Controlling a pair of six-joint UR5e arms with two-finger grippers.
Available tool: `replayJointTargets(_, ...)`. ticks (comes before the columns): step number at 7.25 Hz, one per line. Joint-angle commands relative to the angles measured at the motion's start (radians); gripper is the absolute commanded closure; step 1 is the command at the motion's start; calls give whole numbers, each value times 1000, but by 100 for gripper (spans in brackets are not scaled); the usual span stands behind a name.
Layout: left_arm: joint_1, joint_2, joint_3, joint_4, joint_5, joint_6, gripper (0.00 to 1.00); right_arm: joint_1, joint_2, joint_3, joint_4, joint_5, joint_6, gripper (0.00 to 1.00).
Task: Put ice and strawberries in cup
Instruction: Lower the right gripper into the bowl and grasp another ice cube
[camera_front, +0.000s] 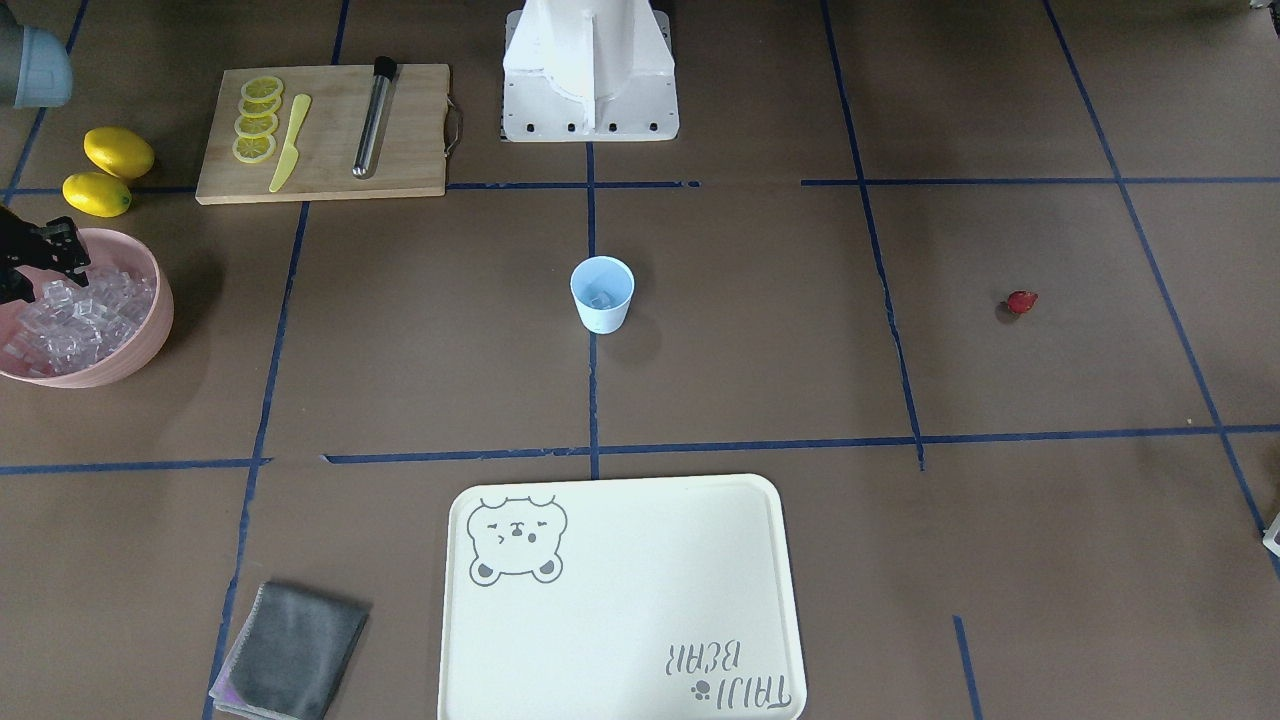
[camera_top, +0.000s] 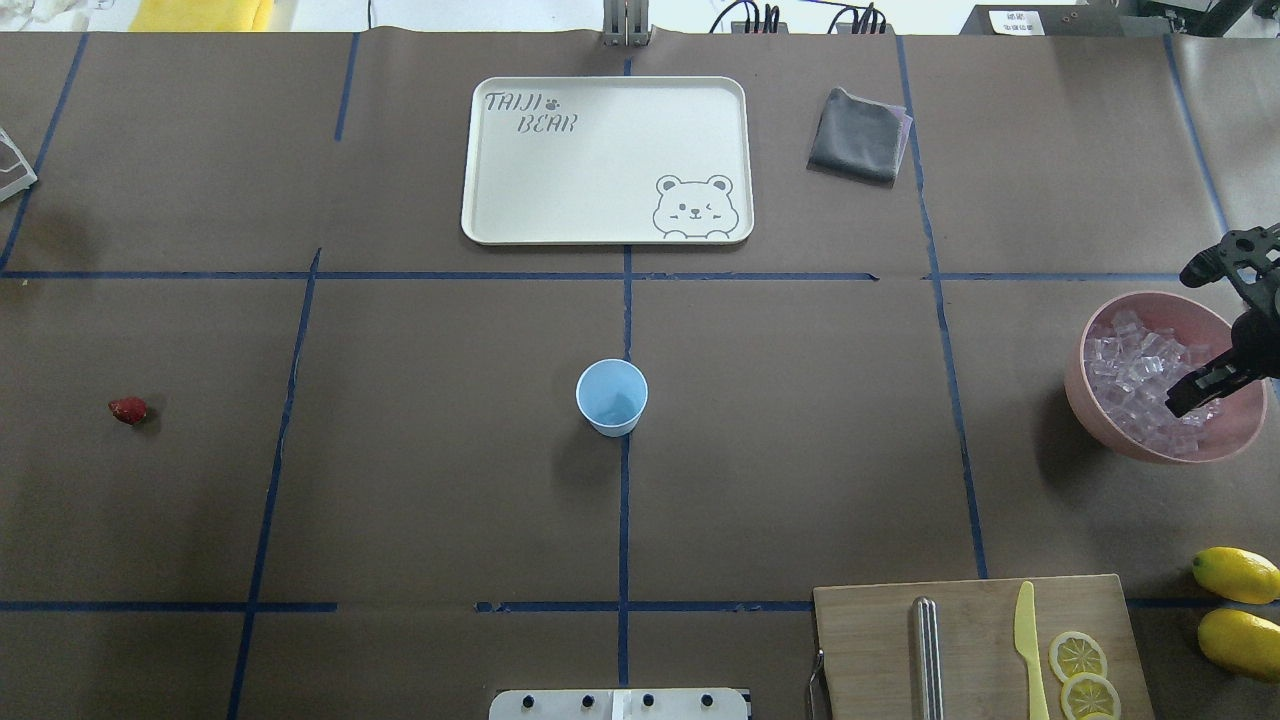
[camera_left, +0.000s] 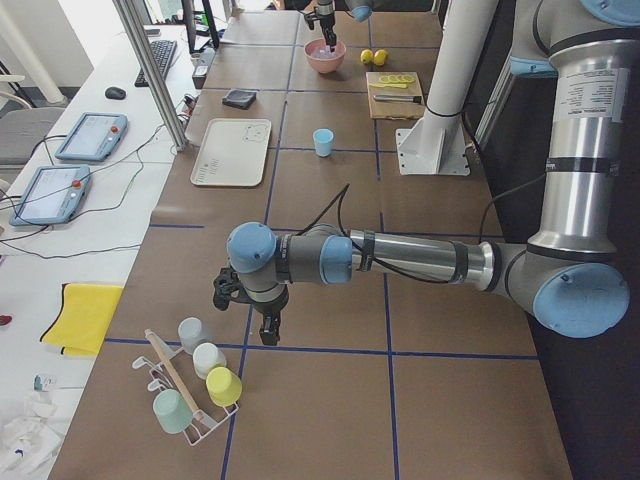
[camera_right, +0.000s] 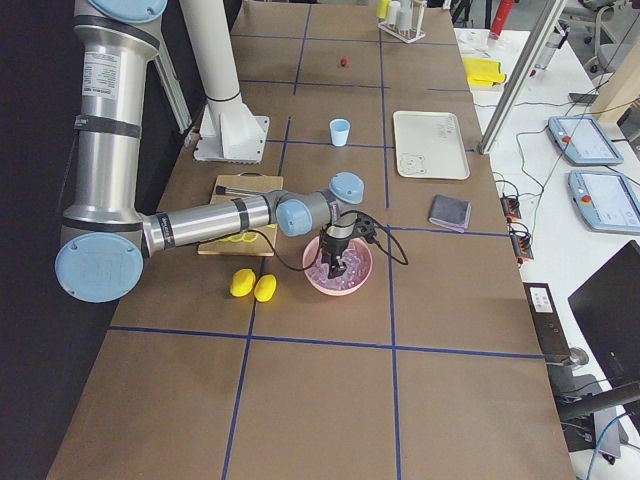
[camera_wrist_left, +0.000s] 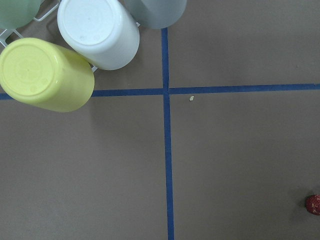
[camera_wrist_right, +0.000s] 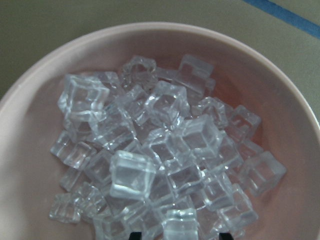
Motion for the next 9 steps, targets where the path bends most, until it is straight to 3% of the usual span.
replayJointTargets(1, 0, 1, 0, 0, 0, 0, 0, -2, 2, -1, 0, 0, 0, 47)
replayJointTargets(4, 0, -1, 0, 2, 0, 0, 0, -1, 5, -1, 0, 0, 0, 51)
replayJointTargets(8, 0, -1, -2, 2, 0, 0, 0, -1, 8, 0, -2, 0, -5, 97)
replayJointTargets(9, 0, -1, -3, 2, -2, 0, 0, 1, 6, 6, -2, 0, -6, 100)
